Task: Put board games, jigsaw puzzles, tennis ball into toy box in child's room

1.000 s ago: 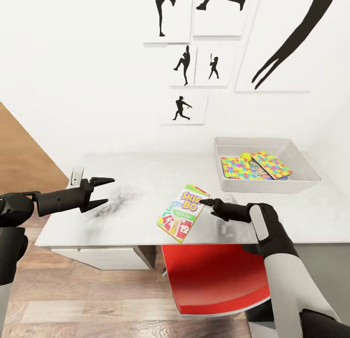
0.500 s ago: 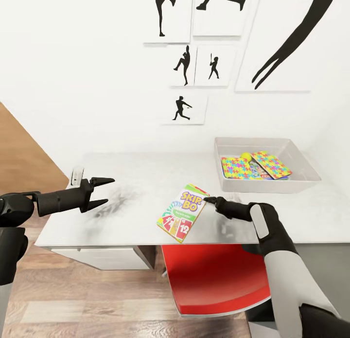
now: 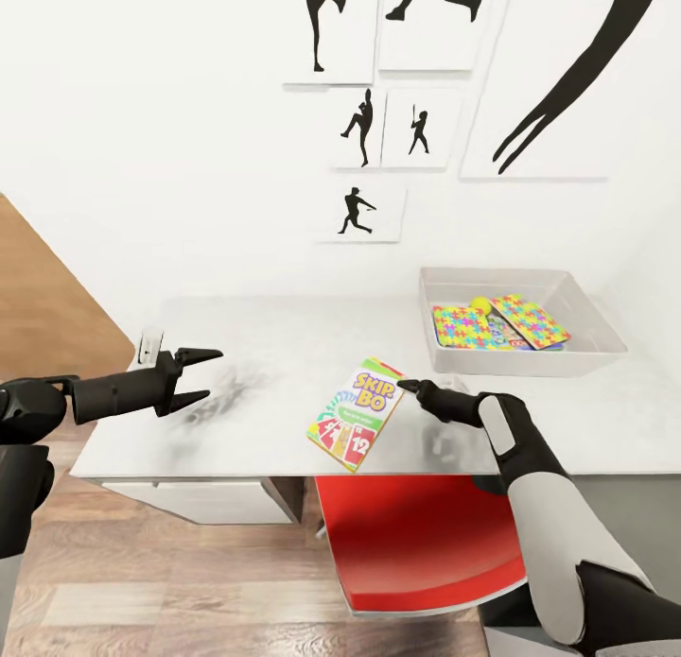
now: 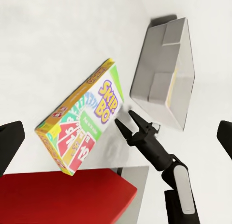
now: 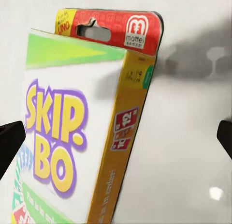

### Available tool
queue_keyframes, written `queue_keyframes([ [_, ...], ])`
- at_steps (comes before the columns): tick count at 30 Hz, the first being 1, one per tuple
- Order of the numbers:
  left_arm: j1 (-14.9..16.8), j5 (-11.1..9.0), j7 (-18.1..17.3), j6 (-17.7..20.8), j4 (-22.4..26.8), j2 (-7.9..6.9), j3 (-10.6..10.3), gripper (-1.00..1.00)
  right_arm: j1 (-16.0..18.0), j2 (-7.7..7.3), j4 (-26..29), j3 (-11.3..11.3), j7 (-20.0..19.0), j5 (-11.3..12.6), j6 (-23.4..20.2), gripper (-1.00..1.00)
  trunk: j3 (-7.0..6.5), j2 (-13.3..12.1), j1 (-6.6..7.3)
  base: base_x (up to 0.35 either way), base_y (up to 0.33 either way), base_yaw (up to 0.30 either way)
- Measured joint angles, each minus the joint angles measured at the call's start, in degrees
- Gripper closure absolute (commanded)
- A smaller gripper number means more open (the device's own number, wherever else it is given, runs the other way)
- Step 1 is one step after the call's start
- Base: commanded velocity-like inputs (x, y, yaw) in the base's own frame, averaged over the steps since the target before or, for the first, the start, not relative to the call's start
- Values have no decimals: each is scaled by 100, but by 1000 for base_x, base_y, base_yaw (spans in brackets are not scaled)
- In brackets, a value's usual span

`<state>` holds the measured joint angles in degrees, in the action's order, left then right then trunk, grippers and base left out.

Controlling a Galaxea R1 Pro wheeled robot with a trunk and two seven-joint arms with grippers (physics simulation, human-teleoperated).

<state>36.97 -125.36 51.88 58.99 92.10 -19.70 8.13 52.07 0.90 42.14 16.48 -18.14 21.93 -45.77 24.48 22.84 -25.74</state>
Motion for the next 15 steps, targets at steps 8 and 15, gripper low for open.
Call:
queue_keyframes([
  [8,-13,7,-1,-2,0,0,0,-100,17,-1,-23,0,2,6,5,-100,0,0,0,0,0,260],
  [15,-14,9,0,-2,0,0,1,-100,19,1,-29,0,-14,-11,0,-100,0,0,0,0,0,293],
])
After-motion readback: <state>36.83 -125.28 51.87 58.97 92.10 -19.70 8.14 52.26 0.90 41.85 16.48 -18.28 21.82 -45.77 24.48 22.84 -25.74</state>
